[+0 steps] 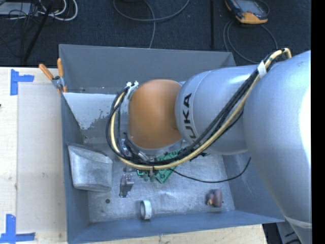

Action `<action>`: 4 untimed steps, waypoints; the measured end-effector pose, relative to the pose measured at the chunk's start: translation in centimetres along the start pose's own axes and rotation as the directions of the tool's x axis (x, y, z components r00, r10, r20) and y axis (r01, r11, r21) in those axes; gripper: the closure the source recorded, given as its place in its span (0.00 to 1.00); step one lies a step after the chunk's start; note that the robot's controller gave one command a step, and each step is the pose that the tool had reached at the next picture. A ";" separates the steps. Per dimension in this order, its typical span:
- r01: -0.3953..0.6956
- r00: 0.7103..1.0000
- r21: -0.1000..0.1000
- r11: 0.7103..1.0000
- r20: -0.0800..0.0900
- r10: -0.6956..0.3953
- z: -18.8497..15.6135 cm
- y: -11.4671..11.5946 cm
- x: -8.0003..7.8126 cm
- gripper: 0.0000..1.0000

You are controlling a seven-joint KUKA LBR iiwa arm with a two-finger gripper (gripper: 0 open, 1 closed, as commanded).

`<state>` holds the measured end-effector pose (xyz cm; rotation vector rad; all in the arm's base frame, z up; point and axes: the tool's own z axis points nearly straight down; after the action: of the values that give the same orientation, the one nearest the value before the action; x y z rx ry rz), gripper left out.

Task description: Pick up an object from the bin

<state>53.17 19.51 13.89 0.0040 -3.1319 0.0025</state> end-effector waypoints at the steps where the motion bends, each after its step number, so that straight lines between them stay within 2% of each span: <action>1: 0.163 0.986 0.011 0.987 0.033 -0.163 5.0 4.1 -0.1 0.00; 2: 0.165 0.986 0.000 0.986 0.030 -0.165 5.9 3.0 -1.0 0.00; 3: 0.160 0.987 0.002 0.987 0.028 -0.160 5.9 2.8 -1.1 1.00; 4: 0.270 0.963 0.001 0.963 0.017 -0.270 -8.8 3.1 -1.3 1.00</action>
Offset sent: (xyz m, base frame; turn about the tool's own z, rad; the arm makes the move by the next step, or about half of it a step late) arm -0.0111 0.0503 -0.0570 -0.1790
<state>54.51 22.61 22.64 0.4328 -3.1190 -0.0024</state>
